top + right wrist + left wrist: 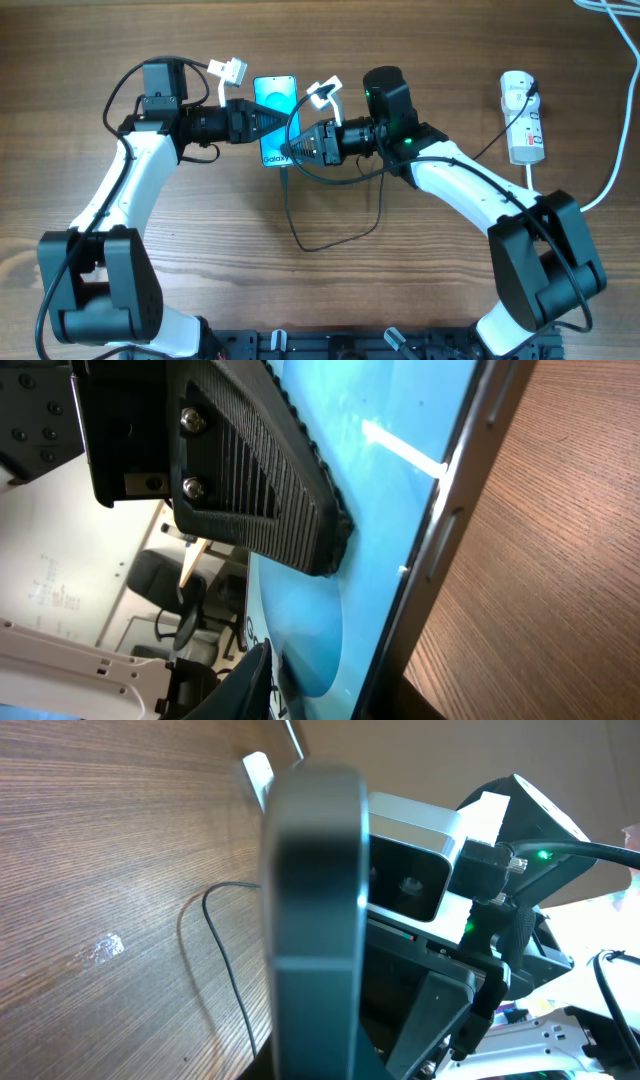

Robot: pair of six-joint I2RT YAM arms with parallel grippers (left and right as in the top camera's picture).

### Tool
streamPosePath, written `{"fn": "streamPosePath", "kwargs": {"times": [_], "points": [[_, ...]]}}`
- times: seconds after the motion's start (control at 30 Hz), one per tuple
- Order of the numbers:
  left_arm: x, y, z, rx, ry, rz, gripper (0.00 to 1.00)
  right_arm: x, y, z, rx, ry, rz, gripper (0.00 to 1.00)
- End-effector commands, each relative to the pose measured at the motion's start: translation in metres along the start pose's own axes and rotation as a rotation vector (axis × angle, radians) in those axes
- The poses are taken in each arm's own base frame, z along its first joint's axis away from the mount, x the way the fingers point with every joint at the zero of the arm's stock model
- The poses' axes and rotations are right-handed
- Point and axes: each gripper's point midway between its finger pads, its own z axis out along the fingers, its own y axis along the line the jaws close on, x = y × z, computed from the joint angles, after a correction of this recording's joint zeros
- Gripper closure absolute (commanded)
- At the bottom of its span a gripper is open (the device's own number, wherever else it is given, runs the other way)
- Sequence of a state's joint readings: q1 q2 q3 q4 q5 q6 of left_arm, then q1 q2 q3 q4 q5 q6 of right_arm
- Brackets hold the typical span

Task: Plug charger to phone and switch on socket

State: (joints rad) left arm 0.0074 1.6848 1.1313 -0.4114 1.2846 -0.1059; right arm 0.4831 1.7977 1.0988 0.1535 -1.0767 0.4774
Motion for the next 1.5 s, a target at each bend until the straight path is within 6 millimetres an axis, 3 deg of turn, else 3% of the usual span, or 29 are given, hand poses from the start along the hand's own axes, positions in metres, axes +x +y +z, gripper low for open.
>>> {"fn": "streamPosePath", "kwargs": {"times": [0.0,0.13,0.27,0.4,0.73,0.97,1.1,1.27,1.47], "points": [[0.003,-0.016,0.000,0.069,0.013,0.034,0.96,-0.003,0.008,0.000,-0.025,0.005,-0.021,0.71],[0.005,-0.025,-0.001,0.120,0.021,0.034,0.96,-0.002,0.010,0.000,-0.036,0.010,-0.023,0.73],[0.007,-0.033,-0.002,0.170,0.030,0.034,0.96,0.001,0.025,-0.001,-0.117,0.038,-0.052,0.74],[0.007,-0.036,-0.002,0.189,0.033,0.035,0.96,0.002,0.037,-0.003,-0.179,0.052,-0.090,0.84],[0.007,-0.036,-0.002,0.188,0.033,0.035,0.91,0.001,0.036,-0.003,-0.175,0.049,-0.093,0.96],[0.007,-0.036,-0.002,0.184,0.032,0.035,0.63,-0.001,0.033,-0.003,-0.158,0.039,-0.093,0.96],[0.007,-0.034,-0.002,0.172,0.030,0.035,0.31,-0.001,0.032,-0.002,-0.152,0.036,-0.092,0.96],[0.005,-0.023,0.000,0.110,0.020,0.034,0.03,-0.002,0.028,-0.002,-0.129,0.028,-0.083,0.96],[0.003,-0.013,0.000,0.049,0.009,0.034,0.00,-0.001,0.010,0.000,-0.037,0.013,-0.020,0.96]]}}
